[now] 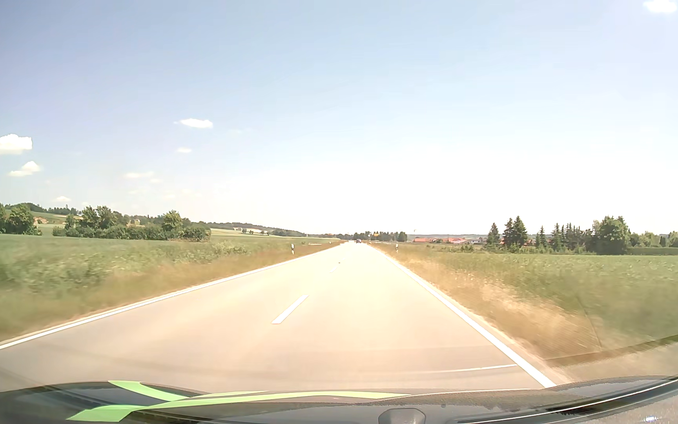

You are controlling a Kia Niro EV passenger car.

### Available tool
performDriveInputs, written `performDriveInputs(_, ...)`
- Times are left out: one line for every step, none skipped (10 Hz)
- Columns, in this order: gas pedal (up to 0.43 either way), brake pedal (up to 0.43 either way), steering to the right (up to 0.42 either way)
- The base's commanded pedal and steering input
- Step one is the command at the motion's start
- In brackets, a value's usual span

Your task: Follow the waypoints while adhering to traffic rules and regulations

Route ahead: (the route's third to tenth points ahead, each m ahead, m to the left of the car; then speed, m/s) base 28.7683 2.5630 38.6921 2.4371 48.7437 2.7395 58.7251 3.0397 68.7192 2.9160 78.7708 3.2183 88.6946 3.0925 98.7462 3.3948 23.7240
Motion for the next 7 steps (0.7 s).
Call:
performDriveInputs(0.24, 0.0, -0.003)
performDriveInputs(0.24, 0.0, -0.003)
performDriveInputs(0.24, 0.0, -0.003)
performDriveInputs(0.24, 0.0, -0.003)
performDriveInputs(0.228, 0.0, -0.003)
performDriveInputs(0.228, 0.0, -0.003)
performDriveInputs(0.228, 0.0, -0.003)
